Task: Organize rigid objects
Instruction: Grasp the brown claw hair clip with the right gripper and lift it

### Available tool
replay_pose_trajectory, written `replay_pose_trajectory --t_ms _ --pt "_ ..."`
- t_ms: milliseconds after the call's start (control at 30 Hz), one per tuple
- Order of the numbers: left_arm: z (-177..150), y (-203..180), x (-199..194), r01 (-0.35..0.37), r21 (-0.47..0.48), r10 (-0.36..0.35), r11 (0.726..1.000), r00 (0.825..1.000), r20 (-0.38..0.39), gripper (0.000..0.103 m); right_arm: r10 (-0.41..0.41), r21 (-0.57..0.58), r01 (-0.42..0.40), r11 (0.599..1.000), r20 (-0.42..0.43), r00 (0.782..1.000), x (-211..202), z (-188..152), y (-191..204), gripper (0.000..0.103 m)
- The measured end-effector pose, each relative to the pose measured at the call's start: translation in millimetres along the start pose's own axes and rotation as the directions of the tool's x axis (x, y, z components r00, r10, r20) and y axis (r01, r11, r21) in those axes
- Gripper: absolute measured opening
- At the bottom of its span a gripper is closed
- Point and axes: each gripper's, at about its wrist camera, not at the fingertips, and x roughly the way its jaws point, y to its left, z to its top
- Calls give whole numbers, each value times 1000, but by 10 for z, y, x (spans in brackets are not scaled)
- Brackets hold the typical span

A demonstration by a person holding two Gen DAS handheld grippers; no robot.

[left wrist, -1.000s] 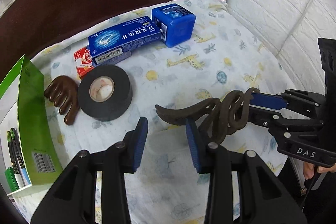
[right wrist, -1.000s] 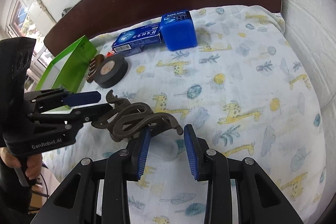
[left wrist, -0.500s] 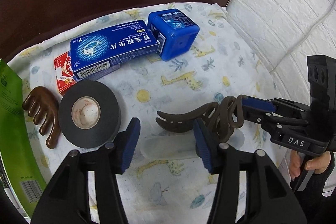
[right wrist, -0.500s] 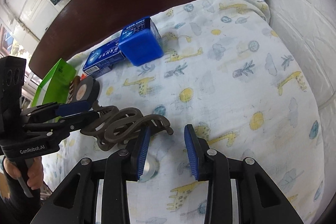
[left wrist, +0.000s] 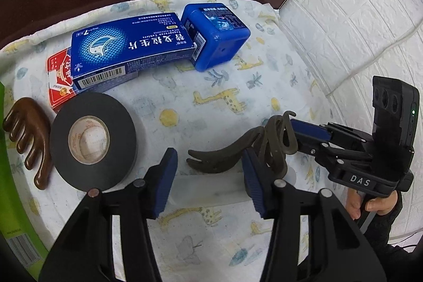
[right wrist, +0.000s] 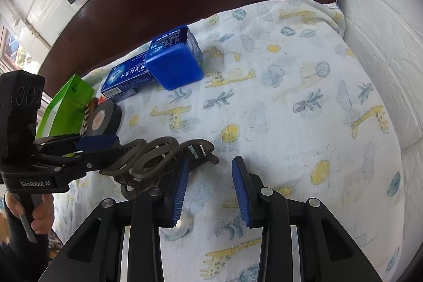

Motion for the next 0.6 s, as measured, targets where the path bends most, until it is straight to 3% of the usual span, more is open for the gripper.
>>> replay_pose_trajectory --t_ms 200,333,433,500,600 --pt "23 -45 -11 -29 21 30 999 1000 -4 41 24 -74 -24 997 11 1000 -37 -6 73 36" --pt "-23 -58 -72 -79 22 79 997 997 11 41 -27 -132 29 991 16 1000 -87 23 77 36" --pt "-70 -35 -127 -69 7 69 998 997 18 53 -29 -169 32 985 19 999 -101 76 87 37" --pt "-76 -30 -139 -73 2 73 997 997 30 56 -18 -206 22 978 21 1000 -94 105 121 49" --pt "-33 4 -60 -70 -7 70 998 997 11 55 -24 -254 30 967 27 999 -48 146 179 52"
